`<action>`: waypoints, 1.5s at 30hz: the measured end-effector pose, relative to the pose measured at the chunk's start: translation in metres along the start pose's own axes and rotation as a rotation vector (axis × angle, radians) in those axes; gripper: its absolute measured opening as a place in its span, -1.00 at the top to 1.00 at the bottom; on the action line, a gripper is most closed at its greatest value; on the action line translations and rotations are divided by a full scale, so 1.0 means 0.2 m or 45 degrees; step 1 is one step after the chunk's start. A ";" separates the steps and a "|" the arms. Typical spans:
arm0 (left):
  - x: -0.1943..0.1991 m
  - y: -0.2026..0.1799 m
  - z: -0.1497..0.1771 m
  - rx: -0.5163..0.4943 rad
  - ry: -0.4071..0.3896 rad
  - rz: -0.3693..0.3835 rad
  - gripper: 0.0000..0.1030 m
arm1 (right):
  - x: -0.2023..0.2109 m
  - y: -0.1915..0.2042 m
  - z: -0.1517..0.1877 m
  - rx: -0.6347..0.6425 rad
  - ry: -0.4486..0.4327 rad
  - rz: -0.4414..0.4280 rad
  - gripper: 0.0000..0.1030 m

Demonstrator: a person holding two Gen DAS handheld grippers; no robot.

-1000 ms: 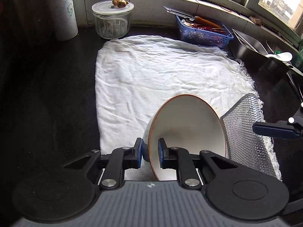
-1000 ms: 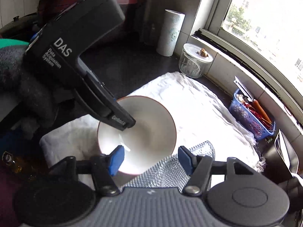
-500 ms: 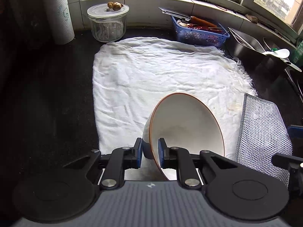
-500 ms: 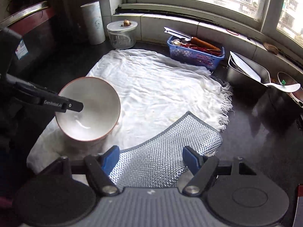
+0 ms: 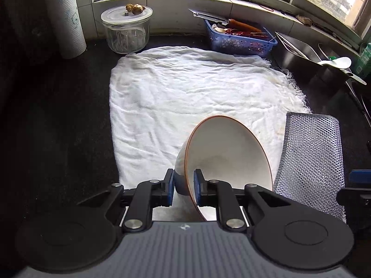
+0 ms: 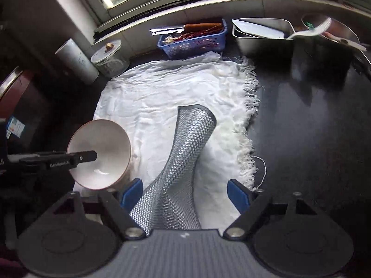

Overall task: Clean bowl
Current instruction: 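Lift the mesh cloth with the right gripper and bring it back to the bowl, then scrub the bowl interior with the mesh cloth in the right gripper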

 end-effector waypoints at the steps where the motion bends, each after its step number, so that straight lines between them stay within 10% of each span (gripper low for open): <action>1: 0.00 0.00 0.00 -0.002 0.000 0.000 0.70 | -0.02 0.03 0.00 0.027 0.015 0.005 -0.57; 6: 0.00 0.00 0.00 -0.004 0.002 0.002 0.70 | -0.12 0.07 0.01 0.141 0.048 0.090 -0.28; 11: -0.01 0.01 0.00 0.008 0.001 0.004 0.70 | -0.23 0.03 0.04 0.191 0.089 0.084 0.92; 17: 0.00 0.02 0.01 0.036 0.000 0.009 0.70 | -0.10 0.09 -0.04 0.299 -0.095 0.124 0.94; 24: 0.01 0.02 0.02 0.054 -0.006 0.019 0.70 | -0.03 0.42 -0.14 0.813 -0.413 0.190 0.91; 34: 0.02 0.08 0.04 0.144 0.012 0.089 0.66 | -0.41 0.65 0.03 1.393 -0.289 0.103 0.56; 37: 0.01 0.09 0.04 0.157 0.017 0.101 0.66 | -0.44 0.65 0.00 1.314 -0.230 0.004 0.23; 45: 0.02 0.09 0.04 0.161 0.024 0.117 0.64 | -0.46 0.64 -0.01 1.225 -0.123 -0.117 0.23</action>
Point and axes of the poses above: each gripper's, at about its wrist camera, not at the fingertips, and x roughly against the way its jaws point, y to its left, z to its underside, the point moved 4 cm from there along -x, roughly the way its jaws point
